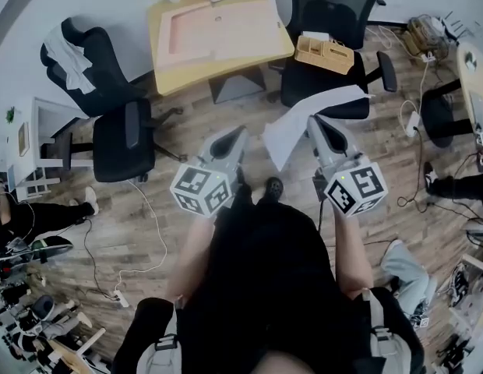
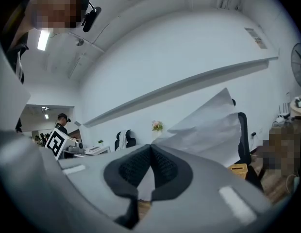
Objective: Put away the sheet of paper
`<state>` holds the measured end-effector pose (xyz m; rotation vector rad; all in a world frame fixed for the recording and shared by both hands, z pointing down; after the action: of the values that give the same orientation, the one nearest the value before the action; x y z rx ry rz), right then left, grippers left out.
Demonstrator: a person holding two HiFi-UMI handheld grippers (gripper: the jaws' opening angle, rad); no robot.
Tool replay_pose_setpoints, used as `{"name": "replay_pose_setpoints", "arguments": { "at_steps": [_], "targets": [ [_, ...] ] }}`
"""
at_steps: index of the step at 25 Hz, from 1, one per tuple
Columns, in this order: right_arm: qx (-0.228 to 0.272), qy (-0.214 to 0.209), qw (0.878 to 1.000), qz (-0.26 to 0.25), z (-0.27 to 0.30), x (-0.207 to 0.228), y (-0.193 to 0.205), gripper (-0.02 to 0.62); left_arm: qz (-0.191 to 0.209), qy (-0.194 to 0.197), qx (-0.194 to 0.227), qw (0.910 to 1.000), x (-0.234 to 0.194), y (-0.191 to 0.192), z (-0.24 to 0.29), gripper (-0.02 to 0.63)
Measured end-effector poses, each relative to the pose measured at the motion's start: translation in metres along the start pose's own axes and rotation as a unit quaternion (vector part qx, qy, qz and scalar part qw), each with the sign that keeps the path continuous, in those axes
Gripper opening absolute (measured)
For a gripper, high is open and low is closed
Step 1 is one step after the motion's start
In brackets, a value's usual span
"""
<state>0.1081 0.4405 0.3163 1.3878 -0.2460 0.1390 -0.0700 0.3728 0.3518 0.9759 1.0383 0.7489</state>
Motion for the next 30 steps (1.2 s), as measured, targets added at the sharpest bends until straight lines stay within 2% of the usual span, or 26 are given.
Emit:
{"name": "replay_pose_setpoints", "arguments": {
  "at_steps": [5, 13, 20, 30],
  "targets": [
    [0.009, -0.011, 0.999, 0.042, 0.0, 0.005, -0.004, 0.0, 0.004, -0.004, -0.002, 1.0, 0.003, 0.0, 0.002, 0.011],
    [-0.013, -0.018, 0.998, 0.052, 0.018, 0.007, 0.005, 0.0, -0.007, -0.006, -0.014, 0.9999, -0.007, 0.006, 0.006, 0.011],
    [-0.024, -0.006, 0.998, 0.055, 0.056, 0.013, 0.004, 0.0, -0.022, 0.001, -0.013, 0.9997, -0.048, -0.001, 0.021, 0.011],
    [-0.018, 0.019, 0.999, 0.048, 0.148, 0.02, -0.029, 0.0, -0.023, 0.02, -0.006, 0.9995, -0.138, -0.052, 0.058, 0.011]
  ]
}}
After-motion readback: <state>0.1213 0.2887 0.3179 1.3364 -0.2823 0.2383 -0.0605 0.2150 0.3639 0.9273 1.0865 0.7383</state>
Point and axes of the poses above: the fingertips, and each gripper's own axes: z forward along the fingers, x to its right, y out of its underside, the point moved 4 cm from there along -z, backward along the fingers, and after that the axes turned 9 degrees about y, right-handed, at the moved point
